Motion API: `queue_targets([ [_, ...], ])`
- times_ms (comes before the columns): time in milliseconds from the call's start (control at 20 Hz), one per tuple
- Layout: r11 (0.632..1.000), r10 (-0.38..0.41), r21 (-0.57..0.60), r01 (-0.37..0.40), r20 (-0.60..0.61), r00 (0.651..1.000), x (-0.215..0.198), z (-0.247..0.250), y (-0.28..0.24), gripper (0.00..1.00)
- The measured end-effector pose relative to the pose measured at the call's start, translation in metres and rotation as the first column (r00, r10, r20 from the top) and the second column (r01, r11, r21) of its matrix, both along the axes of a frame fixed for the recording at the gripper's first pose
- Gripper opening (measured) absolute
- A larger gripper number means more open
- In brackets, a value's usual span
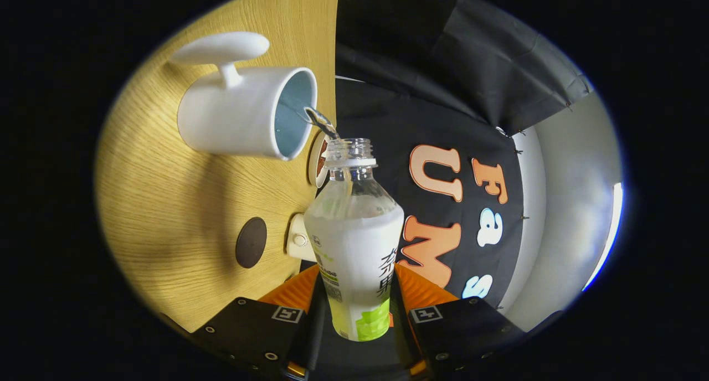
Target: Take the bottle from table, then pour the juice into the cup, finally place the bottle on the coaster
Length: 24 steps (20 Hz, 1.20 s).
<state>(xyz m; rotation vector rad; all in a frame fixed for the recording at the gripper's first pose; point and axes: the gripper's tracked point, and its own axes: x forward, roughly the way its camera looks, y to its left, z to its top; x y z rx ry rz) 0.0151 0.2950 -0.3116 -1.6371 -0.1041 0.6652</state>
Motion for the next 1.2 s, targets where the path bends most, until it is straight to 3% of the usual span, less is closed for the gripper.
queue_targets([
  [1200,0.988,0.094,-0.129,-0.084,0.068,0.993,0.015,0.01,0.004,0.55],
])
